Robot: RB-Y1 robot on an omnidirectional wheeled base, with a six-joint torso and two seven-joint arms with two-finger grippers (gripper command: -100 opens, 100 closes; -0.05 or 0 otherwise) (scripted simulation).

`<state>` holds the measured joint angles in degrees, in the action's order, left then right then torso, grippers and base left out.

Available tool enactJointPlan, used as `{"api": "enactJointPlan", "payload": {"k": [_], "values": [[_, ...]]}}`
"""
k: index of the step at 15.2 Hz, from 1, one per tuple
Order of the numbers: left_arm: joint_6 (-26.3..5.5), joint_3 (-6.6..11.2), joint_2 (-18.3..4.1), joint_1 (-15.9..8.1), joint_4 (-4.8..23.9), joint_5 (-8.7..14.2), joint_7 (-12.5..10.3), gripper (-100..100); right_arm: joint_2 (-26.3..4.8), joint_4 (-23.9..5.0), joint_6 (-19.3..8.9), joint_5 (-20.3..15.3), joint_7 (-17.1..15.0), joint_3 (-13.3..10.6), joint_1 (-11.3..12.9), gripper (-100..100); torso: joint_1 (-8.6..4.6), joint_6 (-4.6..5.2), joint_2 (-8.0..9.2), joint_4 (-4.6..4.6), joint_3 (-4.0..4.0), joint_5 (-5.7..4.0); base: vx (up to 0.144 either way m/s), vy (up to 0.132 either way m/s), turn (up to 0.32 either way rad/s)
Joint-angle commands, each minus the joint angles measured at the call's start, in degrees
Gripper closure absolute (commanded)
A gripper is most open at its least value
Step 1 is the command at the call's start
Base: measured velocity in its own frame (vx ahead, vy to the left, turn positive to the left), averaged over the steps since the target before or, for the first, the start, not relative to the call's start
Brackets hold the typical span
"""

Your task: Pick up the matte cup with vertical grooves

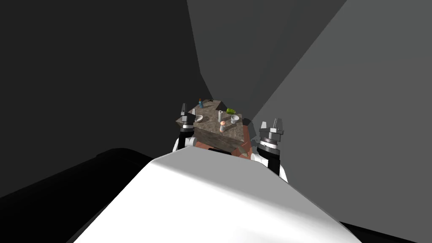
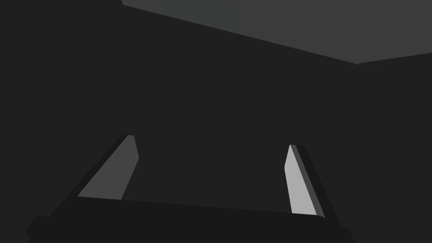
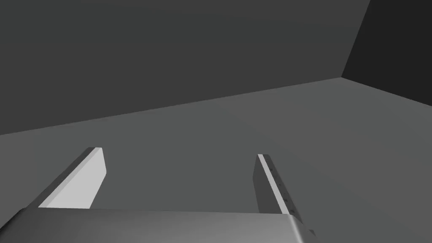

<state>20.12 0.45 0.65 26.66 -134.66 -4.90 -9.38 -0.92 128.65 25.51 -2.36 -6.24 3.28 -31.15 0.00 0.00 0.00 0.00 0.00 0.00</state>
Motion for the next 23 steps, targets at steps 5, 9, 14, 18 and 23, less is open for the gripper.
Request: {"api": "enactJointPlan", "payload": {"k": [5, 9, 14, 18, 23], "values": [[0.00, 0.00, 0.00, 0.00, 0.00, 0.00, 0.00, 0, -6.96, -2.77, 0.66, -1.36, 0.90, -0.82, 1.07, -100, -0.06, -0.01, 0.01, 0.00, 0.00, -0.01, -0.004, -0.007, 0.076], [0.00, 0.00, 0.00, -0.01, 0.00, 0.00, 0.00, 0, -11.08, -5.09, 1.16, -2.47, 1.62, -1.37, 2.02, -100, -0.09, -0.01, 0.07, 0.01, 0.04, -0.02, -0.019, -0.014, 0.084], [0.00, 0.00, 0.00, -0.01, 0.00, 0.00, 0.00, 0, -16.20, -8.01, 1.76, -3.86, 2.50, -1.95, 3.22, -100, -0.07, -0.03, 0.09, 0.02, 0.05, -0.02, -0.024, -0.009, 0.119], [0.00, 0.00, 0.00, -0.01, 0.00, 0.00, 0.00, 0, -21.57, -11.43, 2.46, -5.51, 3.49, -2.52, 4.62, -100, -0.07, -0.04, 0.09, 0.02, 0.05, -0.01, -0.027, -0.007, 0.145], [0.00, 0.00, 0.00, -0.01, 0.00, 0.00, 0.00, 0, -27.47, -15.28, 3.25, -7.42, 4.53, -3.06, 6.15, -100, -0.05, -0.04, 0.07, 0.01, 0.04, -0.01, -0.021, -0.001, 0.125]]}}
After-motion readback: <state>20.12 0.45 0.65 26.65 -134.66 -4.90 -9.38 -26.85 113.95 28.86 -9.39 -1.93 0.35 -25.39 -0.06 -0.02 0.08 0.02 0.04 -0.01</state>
